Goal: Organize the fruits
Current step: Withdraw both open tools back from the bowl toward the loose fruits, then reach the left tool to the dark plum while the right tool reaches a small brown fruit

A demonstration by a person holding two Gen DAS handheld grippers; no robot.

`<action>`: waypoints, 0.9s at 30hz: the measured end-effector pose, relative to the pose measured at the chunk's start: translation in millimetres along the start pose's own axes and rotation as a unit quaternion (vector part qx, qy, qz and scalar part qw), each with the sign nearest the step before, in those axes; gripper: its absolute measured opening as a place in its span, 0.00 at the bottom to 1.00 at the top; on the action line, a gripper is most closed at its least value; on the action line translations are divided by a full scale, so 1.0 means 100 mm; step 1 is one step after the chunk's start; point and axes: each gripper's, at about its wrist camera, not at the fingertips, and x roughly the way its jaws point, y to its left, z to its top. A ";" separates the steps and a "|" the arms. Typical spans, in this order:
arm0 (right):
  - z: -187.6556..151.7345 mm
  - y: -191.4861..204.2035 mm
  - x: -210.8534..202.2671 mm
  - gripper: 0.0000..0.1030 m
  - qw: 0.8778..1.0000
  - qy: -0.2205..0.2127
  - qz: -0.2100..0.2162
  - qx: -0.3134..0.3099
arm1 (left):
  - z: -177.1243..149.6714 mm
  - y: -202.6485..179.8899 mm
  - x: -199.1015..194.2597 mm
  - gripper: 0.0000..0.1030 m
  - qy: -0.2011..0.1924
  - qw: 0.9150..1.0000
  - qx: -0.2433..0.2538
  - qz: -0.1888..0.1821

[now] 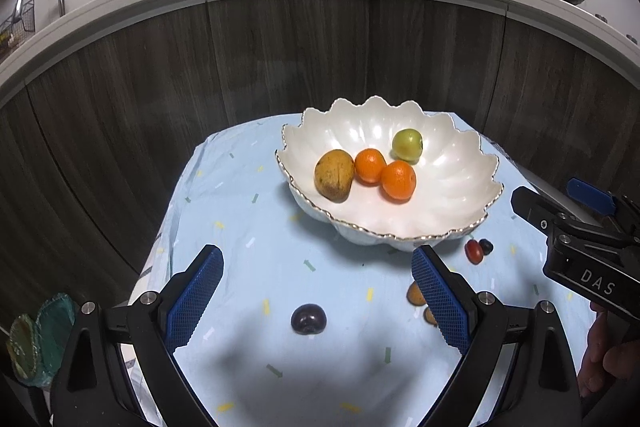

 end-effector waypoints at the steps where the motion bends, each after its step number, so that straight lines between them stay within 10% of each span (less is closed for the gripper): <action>1: -0.02 0.00 0.00 0.86 1.000 0.003 0.000 0.001 | -0.02 0.00 0.00 0.93 0.001 1.000 0.002 -0.001; 27: -0.27 0.31 0.11 0.86 0.998 0.053 0.014 -0.044 | -0.32 0.18 0.14 0.93 0.031 0.999 0.004 -0.010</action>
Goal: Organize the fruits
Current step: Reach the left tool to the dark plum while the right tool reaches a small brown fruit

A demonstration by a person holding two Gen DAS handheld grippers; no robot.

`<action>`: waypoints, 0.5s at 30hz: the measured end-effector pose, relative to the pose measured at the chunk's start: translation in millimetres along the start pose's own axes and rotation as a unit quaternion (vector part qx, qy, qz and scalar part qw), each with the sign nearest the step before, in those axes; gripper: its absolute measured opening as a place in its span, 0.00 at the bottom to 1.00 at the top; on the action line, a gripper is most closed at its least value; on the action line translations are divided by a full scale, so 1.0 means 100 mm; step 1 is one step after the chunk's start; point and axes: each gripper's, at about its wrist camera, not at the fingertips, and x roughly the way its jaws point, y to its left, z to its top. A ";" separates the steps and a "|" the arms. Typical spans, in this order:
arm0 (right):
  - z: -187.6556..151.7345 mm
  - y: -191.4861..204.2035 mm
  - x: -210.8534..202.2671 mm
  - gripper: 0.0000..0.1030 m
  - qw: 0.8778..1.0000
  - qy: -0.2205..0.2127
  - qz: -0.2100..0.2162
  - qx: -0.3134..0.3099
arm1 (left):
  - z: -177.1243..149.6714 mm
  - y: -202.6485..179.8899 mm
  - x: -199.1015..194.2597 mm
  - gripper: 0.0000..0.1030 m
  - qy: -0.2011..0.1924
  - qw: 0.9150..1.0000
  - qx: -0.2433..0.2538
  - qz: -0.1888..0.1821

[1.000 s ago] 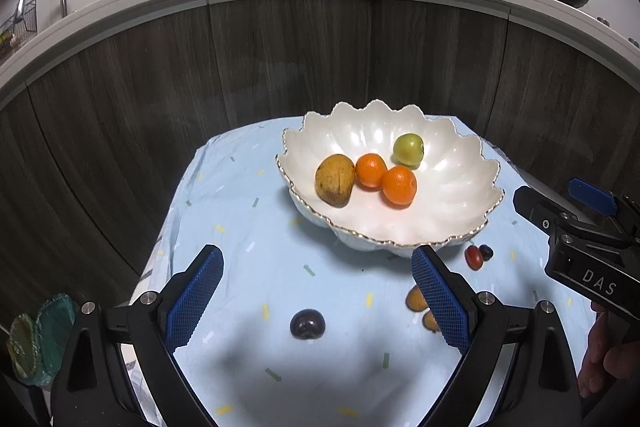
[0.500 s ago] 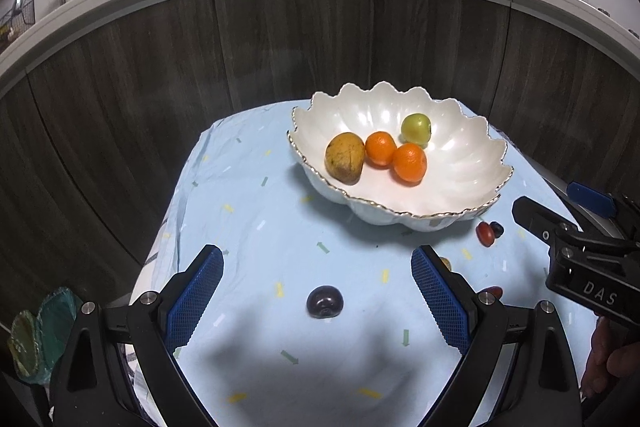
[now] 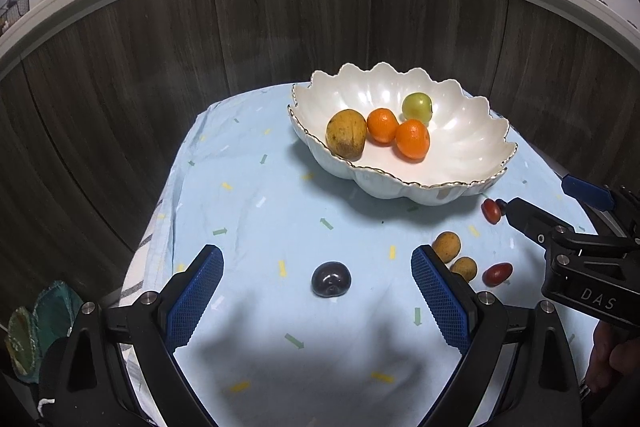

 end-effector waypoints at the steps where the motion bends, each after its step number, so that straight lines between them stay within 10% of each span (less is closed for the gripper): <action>1: -0.01 0.01 0.01 0.86 1.000 0.001 0.000 -0.002 | -0.01 0.00 0.01 0.93 0.002 1.000 0.002 -0.002; 15: -0.13 0.24 0.14 0.86 0.999 0.013 0.021 -0.048 | -0.13 0.13 0.22 0.93 0.023 1.000 0.007 -0.010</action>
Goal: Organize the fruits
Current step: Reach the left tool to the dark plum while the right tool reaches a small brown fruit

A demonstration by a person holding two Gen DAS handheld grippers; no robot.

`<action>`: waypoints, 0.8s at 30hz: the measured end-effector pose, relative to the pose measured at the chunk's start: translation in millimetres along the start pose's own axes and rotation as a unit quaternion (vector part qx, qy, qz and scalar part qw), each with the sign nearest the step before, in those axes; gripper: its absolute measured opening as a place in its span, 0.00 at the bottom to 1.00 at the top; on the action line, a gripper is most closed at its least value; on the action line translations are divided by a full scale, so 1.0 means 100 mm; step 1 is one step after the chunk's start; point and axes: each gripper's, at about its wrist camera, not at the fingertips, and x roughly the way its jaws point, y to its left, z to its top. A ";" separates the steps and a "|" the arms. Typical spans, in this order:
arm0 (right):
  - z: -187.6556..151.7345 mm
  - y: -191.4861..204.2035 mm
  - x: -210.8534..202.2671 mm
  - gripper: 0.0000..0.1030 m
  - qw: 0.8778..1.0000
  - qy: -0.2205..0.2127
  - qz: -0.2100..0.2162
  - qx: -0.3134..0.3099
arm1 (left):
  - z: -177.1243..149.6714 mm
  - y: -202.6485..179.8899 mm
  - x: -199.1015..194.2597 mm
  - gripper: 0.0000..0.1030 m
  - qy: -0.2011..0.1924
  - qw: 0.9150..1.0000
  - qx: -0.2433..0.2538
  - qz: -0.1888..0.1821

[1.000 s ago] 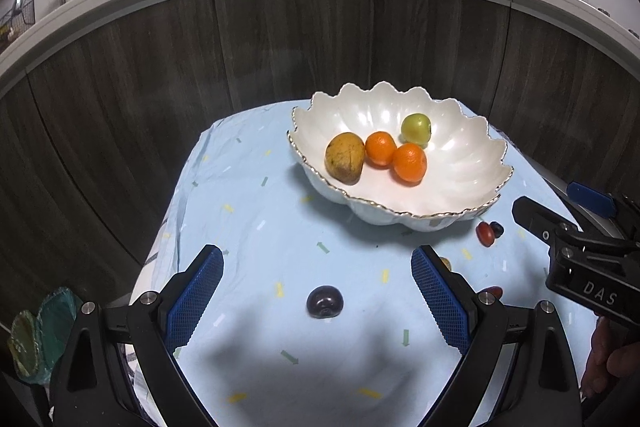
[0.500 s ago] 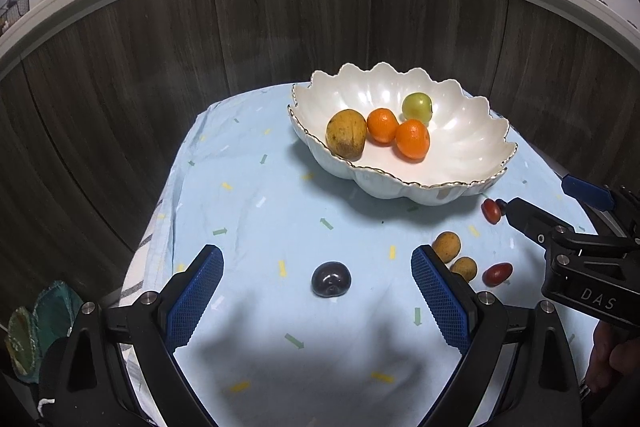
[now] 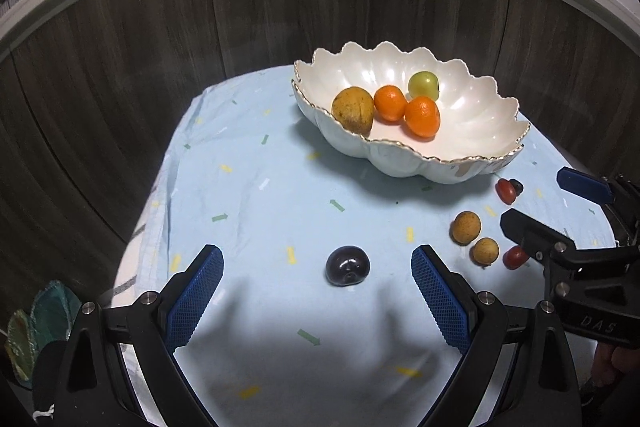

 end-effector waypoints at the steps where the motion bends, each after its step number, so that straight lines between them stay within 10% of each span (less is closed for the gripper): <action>1: 0.00 0.01 0.02 0.85 1.000 0.001 0.001 -0.003 | -0.01 0.01 0.01 0.93 0.001 1.000 0.000 -0.001; 24: -0.16 0.09 0.34 0.48 0.997 0.051 0.058 -0.016 | -0.06 -0.10 0.29 0.76 0.016 0.999 0.027 -0.010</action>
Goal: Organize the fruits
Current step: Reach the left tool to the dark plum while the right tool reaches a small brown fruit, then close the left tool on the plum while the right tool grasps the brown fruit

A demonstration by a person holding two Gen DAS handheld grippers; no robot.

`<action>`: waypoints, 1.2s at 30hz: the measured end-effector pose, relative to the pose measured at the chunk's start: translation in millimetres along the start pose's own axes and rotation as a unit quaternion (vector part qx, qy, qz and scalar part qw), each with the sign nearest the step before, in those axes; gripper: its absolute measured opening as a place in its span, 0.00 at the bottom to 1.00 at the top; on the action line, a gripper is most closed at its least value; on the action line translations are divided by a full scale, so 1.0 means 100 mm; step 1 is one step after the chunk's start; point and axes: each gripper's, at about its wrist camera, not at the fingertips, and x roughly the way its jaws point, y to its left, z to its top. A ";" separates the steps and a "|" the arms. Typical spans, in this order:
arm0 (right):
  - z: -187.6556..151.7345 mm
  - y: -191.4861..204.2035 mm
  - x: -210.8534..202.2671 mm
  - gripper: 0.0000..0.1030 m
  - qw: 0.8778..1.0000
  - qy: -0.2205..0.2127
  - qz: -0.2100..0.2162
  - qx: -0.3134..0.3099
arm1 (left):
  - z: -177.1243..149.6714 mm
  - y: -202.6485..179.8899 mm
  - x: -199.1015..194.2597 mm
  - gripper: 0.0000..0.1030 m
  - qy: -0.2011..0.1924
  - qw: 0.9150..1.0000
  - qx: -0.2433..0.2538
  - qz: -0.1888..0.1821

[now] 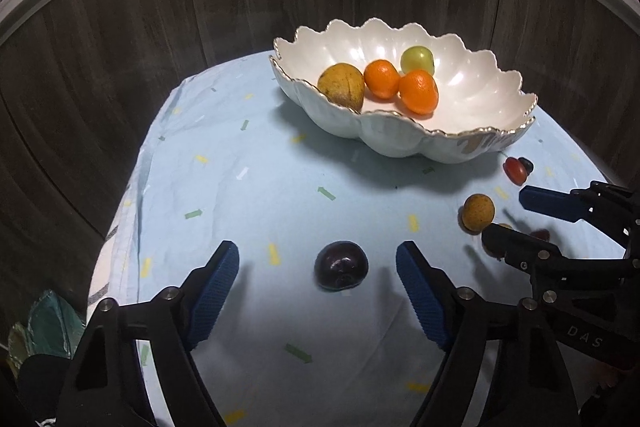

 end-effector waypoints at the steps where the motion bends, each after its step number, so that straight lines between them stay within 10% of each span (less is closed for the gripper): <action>1: -0.01 0.01 0.01 0.46 1.000 0.003 0.003 0.000 | -0.01 -0.01 0.01 0.76 0.002 1.000 0.002 -0.001; 14: -0.07 0.01 0.13 0.29 1.000 0.025 0.017 0.000 | -0.04 -0.03 0.15 0.63 0.024 1.000 -0.002 -0.010; 26: -0.09 0.04 0.14 0.23 1.000 0.021 0.018 -0.009 | -0.06 -0.08 0.19 0.28 0.031 0.999 0.009 -0.022; 36: -0.08 0.03 0.12 0.23 1.000 0.018 0.019 -0.003 | -0.04 -0.10 0.11 0.27 0.024 0.999 0.013 -0.031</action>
